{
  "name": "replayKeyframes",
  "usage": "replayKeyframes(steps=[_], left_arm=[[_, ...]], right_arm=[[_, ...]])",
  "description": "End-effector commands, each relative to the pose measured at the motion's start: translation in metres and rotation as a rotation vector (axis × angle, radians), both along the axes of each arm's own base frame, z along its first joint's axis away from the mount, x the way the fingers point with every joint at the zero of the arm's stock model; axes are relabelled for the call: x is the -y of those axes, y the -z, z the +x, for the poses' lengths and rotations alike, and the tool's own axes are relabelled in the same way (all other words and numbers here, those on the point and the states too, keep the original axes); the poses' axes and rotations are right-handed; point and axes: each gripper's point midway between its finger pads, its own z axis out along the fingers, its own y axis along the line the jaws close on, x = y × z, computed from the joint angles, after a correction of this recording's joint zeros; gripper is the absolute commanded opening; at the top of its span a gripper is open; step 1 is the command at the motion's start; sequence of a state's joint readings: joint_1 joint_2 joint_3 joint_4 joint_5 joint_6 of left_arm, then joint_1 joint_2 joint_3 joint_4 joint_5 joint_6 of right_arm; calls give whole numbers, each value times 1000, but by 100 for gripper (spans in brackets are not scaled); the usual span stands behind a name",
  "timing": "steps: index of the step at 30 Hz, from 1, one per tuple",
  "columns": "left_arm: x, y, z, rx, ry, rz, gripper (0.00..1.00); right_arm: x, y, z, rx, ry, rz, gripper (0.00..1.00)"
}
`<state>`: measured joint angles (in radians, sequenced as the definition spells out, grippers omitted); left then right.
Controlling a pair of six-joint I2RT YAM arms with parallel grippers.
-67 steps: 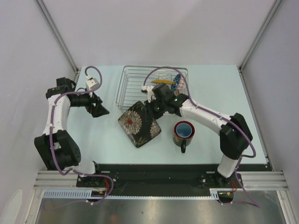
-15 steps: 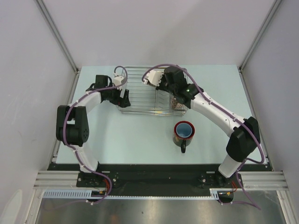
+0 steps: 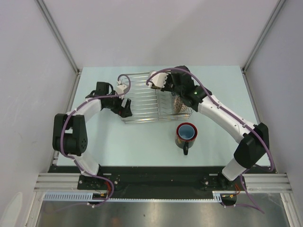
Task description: Load the mixed dishes into the dish rack
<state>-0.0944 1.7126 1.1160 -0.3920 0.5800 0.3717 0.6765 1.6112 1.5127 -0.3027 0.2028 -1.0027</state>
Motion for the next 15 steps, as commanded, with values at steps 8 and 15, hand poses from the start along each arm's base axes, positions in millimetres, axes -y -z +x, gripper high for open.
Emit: replayKeyframes(steps=[8, 15], left_arm=[[5, -6, -44, 10, 163, 23, 100], [4, -8, -39, 20, 156, 31, 100]], right_arm=[[-1, -73, -25, 153, -36, 157, 0], [-18, -40, -45, 63, -106, 98, 0]])
